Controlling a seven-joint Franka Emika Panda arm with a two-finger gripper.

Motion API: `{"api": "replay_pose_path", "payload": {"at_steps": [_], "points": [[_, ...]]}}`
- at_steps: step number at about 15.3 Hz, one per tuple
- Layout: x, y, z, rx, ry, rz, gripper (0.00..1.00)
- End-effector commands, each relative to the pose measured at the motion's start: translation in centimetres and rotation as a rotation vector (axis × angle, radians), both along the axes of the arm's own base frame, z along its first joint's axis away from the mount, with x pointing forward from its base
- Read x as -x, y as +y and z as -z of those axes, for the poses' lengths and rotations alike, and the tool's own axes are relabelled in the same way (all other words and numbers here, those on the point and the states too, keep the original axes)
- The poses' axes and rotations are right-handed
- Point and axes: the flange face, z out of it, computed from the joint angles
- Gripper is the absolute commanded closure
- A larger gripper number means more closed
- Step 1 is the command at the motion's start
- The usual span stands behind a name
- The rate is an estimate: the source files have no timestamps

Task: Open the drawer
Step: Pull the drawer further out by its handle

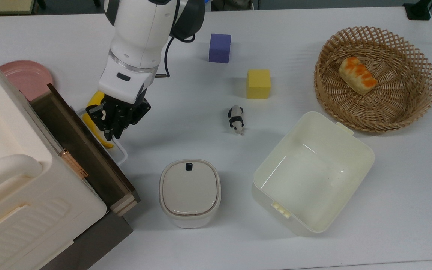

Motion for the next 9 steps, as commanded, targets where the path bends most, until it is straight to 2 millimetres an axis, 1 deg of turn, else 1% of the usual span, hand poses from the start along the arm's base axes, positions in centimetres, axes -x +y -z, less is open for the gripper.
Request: {"api": "replay_pose_path", "payload": {"at_steps": [1, 2, 3, 4, 7, 9], "points": [[0.5, 2.0, 0.1, -0.012, 0.008, -0.008, 0.84], [0.7, 2.2, 0.3, -0.012, 0.014, -0.011, 0.85], [1.0, 2.7, -0.4, -0.014, 0.007, -0.017, 0.85], [1.5, 3.5, -0.3, -0.010, 0.032, -0.017, 0.86], [2.1, 5.0, -0.5, -0.008, 0.070, -0.016, 0.87], [2.6, 6.7, -0.4, -0.012, 0.106, -0.020, 0.87]]}}
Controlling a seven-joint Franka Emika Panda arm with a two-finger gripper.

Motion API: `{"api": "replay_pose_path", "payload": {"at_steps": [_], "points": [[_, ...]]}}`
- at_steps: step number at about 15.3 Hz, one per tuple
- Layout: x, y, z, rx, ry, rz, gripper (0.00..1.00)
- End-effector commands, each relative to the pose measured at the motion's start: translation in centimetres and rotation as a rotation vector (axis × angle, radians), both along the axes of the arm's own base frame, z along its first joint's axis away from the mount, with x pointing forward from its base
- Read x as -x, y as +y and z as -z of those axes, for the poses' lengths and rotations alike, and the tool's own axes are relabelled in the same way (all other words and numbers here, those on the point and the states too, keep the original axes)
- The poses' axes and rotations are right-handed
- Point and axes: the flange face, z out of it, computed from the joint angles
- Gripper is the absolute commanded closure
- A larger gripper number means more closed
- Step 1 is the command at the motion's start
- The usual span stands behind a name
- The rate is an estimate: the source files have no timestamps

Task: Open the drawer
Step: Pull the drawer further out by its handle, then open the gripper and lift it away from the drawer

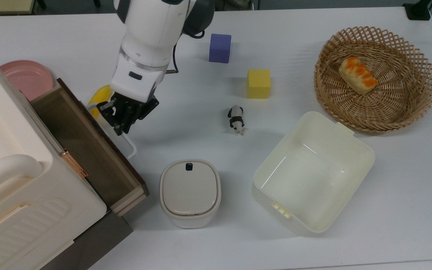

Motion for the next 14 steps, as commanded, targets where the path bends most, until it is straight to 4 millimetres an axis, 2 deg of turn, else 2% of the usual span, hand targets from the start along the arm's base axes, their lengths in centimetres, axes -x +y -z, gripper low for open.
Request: {"api": "replay_pose_path", "payload": {"at_steps": [1, 5, 9, 11, 12, 13, 14], "points": [[2.2, 4.9, -0.7, -0.036, 0.054, -0.008, 0.88], [4.0, 6.7, -1.4, -0.045, 0.089, -0.016, 0.88], [4.1, 7.1, -1.4, -0.065, 0.091, -0.012, 0.87], [4.1, 6.9, -1.8, -0.099, 0.095, 0.010, 0.83], [4.2, 6.8, -2.2, -0.128, 0.106, 0.034, 0.74], [4.4, 6.6, -3.0, -0.163, 0.121, 0.063, 0.53], [4.8, 5.9, -4.2, -0.228, 0.146, 0.116, 0.25]]}}
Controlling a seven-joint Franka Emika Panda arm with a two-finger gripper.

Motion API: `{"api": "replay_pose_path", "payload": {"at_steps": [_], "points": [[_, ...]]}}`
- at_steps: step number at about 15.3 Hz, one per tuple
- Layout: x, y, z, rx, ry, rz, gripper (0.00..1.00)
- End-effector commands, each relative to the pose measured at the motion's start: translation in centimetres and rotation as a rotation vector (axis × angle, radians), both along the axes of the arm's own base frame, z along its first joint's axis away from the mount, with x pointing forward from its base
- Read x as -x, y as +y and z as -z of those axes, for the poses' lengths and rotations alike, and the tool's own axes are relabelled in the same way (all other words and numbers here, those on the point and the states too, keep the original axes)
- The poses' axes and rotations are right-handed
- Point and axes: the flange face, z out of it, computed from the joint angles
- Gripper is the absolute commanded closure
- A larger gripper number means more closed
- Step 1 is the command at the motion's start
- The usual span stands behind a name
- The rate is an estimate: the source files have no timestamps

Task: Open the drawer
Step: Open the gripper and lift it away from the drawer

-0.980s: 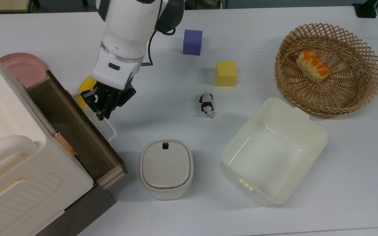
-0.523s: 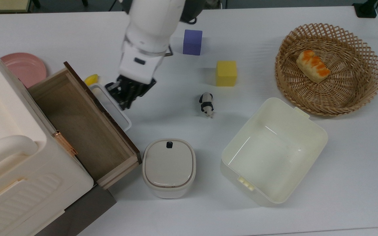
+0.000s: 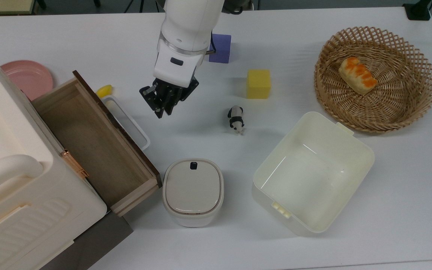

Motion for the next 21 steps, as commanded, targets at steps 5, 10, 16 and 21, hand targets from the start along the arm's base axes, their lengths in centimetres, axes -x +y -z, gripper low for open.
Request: {"api": "replay_pose_path", "payload": {"at_steps": [5, 10, 16, 21], "points": [[2.7, -0.7, -6.0, -0.208, 0.084, 0.445, 0.00], [2.7, -2.3, -6.1, -0.247, 0.069, 0.599, 0.00], [4.0, -3.9, -6.5, -0.274, 0.150, 0.616, 0.00], [4.2, -3.9, -6.3, -0.266, 0.177, 0.585, 0.00]]}}
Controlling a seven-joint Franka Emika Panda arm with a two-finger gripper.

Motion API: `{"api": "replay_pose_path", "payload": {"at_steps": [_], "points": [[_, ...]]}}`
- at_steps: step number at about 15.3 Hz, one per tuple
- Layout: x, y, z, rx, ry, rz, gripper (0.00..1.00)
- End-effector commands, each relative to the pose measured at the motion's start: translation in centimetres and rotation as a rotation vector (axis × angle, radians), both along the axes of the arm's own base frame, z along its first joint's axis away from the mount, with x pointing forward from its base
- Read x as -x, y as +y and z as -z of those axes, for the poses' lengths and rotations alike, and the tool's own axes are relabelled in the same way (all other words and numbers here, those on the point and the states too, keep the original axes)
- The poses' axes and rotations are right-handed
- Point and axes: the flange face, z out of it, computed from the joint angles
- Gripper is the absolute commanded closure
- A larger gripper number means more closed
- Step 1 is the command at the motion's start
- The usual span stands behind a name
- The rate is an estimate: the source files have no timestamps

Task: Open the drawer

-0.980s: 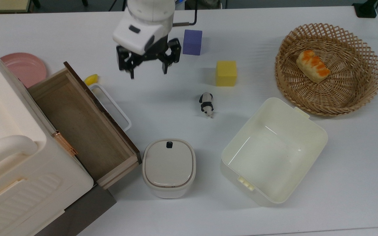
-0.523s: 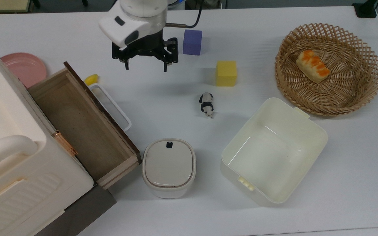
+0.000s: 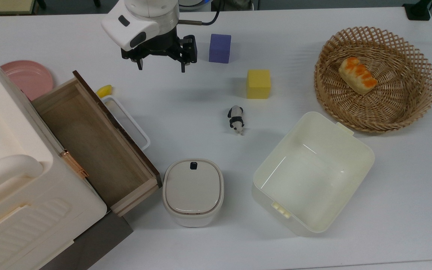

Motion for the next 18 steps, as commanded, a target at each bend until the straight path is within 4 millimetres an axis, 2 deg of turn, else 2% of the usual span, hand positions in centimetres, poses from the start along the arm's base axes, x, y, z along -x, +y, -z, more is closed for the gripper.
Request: {"api": "replay_pose_path", "payload": {"at_steps": [1, 3, 5, 7, 10, 18], "points": [[0.8, 0.1, -0.7, -0.018, 0.014, -0.021, 0.00], [1.2, -0.1, -2.0, -0.018, -0.007, -0.020, 0.00], [1.3, -0.2, -2.5, -0.018, -0.015, -0.013, 0.00], [1.3, -0.4, -2.7, -0.014, -0.023, -0.004, 0.00], [1.1, -1.7, -2.5, -0.008, -0.027, 0.014, 0.00], [1.7, -2.3, -3.6, -0.001, -0.034, 0.025, 0.00]]}}
